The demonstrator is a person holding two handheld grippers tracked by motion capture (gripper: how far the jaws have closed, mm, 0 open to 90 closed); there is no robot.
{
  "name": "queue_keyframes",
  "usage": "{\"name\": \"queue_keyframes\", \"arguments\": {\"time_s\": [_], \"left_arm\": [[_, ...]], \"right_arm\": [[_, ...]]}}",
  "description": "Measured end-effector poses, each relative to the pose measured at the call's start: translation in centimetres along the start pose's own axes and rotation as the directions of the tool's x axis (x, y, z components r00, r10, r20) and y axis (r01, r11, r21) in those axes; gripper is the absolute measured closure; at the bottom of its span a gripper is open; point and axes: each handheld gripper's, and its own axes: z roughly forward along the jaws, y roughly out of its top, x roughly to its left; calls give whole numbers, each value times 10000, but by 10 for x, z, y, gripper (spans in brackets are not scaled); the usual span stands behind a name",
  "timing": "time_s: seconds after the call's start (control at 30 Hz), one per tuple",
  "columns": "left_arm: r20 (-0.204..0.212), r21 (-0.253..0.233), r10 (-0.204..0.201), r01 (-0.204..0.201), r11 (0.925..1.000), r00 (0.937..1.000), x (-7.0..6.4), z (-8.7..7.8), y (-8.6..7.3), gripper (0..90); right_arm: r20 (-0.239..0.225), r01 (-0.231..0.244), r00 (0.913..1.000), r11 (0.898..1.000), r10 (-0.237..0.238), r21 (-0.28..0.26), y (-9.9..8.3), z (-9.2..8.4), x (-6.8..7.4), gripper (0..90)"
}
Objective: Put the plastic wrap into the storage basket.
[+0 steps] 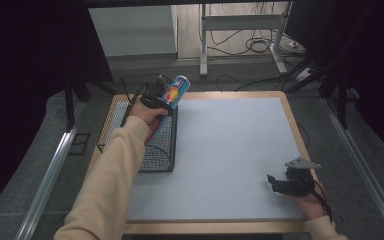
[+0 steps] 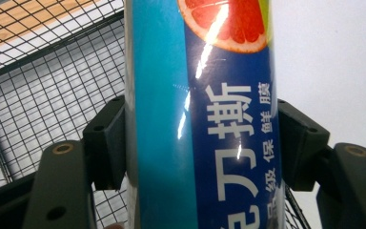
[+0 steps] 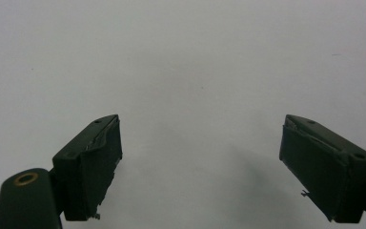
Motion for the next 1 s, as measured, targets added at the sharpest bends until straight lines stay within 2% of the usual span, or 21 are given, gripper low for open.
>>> {"name": "queue_keyframes", "arguments": {"time_s": [0.23,0.33,0.47,0.87,1.0], "left_arm": [[-121,182,-3,6,9998,9999,2,4,-1,318],[-420,360,42,-27,9993,9991,4,8,-2,318],[-531,562,26,4,9984,9986,6,14,-3,319],[-915,1139,413,-308,9930,9949,8,27,-2,319],[-944,1146,342,-233,9931,9949,9,28,-1,319]], "right_arm": [[-12,10,10000,10000,-10,-14,0,0,0,142],[-5,7,10000,10000,-7,-22,0,0,0,142],[-22,18,10000,10000,-18,7,0,1,0,142],[-59,52,10000,10000,-52,12,0,1,1,142],[-57,57,10000,10000,-57,9,0,1,1,142]]}}
